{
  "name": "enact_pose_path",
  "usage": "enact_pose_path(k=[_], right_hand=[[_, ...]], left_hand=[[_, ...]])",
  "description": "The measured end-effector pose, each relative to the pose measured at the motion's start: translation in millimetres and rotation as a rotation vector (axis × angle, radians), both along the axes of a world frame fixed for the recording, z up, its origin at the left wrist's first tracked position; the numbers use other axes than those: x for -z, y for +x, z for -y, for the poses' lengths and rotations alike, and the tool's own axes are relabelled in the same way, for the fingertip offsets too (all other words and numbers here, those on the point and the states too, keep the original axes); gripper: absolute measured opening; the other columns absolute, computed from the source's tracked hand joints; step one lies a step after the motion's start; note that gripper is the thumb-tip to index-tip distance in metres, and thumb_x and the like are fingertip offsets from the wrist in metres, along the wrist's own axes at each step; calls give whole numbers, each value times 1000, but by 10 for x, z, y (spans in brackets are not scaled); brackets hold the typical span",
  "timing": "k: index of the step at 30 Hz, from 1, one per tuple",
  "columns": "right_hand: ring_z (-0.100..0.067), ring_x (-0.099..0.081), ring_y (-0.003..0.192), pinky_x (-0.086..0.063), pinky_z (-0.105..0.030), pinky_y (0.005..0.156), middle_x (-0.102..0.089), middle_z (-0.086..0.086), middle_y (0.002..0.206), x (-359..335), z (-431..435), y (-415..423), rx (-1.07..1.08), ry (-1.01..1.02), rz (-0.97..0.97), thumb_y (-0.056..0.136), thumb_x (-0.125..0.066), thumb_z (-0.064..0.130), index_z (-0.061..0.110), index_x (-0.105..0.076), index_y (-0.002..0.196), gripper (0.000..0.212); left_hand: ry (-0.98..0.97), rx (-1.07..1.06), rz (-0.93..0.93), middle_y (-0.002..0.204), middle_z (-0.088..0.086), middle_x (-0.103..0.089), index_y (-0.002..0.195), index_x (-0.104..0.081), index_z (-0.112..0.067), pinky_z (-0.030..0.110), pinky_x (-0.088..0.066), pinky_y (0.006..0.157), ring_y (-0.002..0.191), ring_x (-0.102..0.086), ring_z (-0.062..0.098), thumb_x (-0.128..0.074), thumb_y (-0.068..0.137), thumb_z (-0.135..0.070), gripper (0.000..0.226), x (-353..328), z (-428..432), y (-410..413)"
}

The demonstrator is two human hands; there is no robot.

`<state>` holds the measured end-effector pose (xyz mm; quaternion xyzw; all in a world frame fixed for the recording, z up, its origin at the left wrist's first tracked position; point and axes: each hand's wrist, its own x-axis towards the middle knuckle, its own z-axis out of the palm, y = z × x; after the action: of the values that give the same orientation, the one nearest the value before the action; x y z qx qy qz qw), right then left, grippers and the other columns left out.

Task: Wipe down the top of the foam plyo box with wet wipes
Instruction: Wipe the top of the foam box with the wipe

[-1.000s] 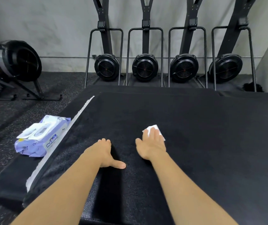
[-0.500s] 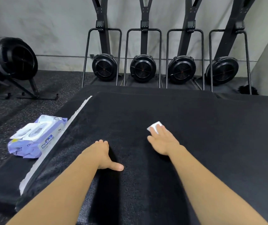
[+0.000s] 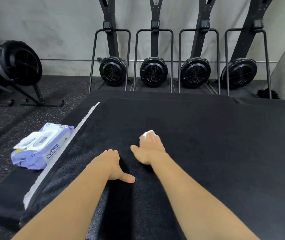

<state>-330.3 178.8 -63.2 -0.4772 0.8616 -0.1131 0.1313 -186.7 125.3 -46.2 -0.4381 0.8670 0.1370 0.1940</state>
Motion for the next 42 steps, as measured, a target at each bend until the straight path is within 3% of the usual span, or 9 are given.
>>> enact_pose_path(k=[6, 8, 15, 24, 29, 34, 37, 40, 42], right_hand=[[-22, -7, 149, -14, -39, 121, -8, -2, 162, 92, 304, 221, -266, 28, 96, 103, -26, 43, 20, -23, 155, 56], [-22, -17, 145, -19, -36, 118, -14, 1, 159, 114, 242, 49, -293, -15, 66, 103, -27, 39, 24, -26, 153, 52], [-23, -42, 128, -36, -39, 107, -30, 7, 142, 140, -346, -1059, 13, -77, 44, 99, -35, 39, 28, -43, 140, 42], [-20, -27, 139, -26, -38, 117, -28, 1, 145, 149, -307, -1117, 224, -63, 101, 97, -36, 44, 22, -37, 147, 55], [-22, -37, 129, -35, -38, 109, -32, -2, 136, 126, 195, -211, 1, -140, 67, 95, -42, 41, 16, -46, 136, 48], [-19, -7, 148, -11, -36, 121, -10, -1, 160, 88, 477, 183, -267, 20, 121, 103, -26, 41, 20, -21, 156, 57], [-19, -22, 142, -24, -36, 112, -18, 7, 156, 28, 409, -61, -286, 7, 157, 102, -28, 40, 28, -30, 152, 51], [-18, -30, 137, -30, -34, 110, -22, 10, 150, 37, 217, -526, -193, -37, 140, 101, -32, 39, 32, -35, 148, 48], [-19, -32, 135, -29, -35, 112, -24, 10, 149, 57, 63, -866, -132, -40, 106, 101, -32, 38, 32, -36, 147, 46]], left_hand=[[-12, 16, -36, 158, 6, -22, 152, -21, -14, 35, -36, 111, 142, -30, 21, -73, 57, -75, 124, 31, 18, 5], [-8, 17, -15, 161, 7, -13, 154, -13, -11, 36, -29, 115, 147, -19, 21, -72, 58, -76, 130, 30, 21, -1], [19, -15, -15, 161, 5, -13, 154, -12, -12, 40, -29, 116, 147, -18, 21, -73, 57, -76, 132, 10, 14, 5], [35, -21, -8, 162, 7, -8, 154, -8, -9, 43, -27, 116, 148, -14, 24, -73, 58, -74, 133, -8, 8, -12], [8, 3, 3, 159, 8, -19, 152, -19, -7, 40, -31, 114, 146, -20, 24, -75, 58, -73, 128, -7, 17, -32], [-14, 6, -11, 152, 7, -33, 145, -33, -11, 37, -39, 107, 138, -35, 22, -75, 56, -73, 116, -6, 18, -26], [-27, 6, 54, 153, 4, -32, 144, -35, -13, 37, -42, 105, 135, -39, 21, -72, 53, -79, 119, -49, 35, -37], [-46, 9, 116, 128, -5, -56, 125, -52, -20, 33, -45, 87, 115, -55, 19, -69, 47, -85, 102, -114, 90, -100], [-117, 32, 125, 103, -10, -62, 98, -56, -24, 34, -40, 88, 99, -58, 17, -66, 47, -87, 81, -161, 137, -165]])
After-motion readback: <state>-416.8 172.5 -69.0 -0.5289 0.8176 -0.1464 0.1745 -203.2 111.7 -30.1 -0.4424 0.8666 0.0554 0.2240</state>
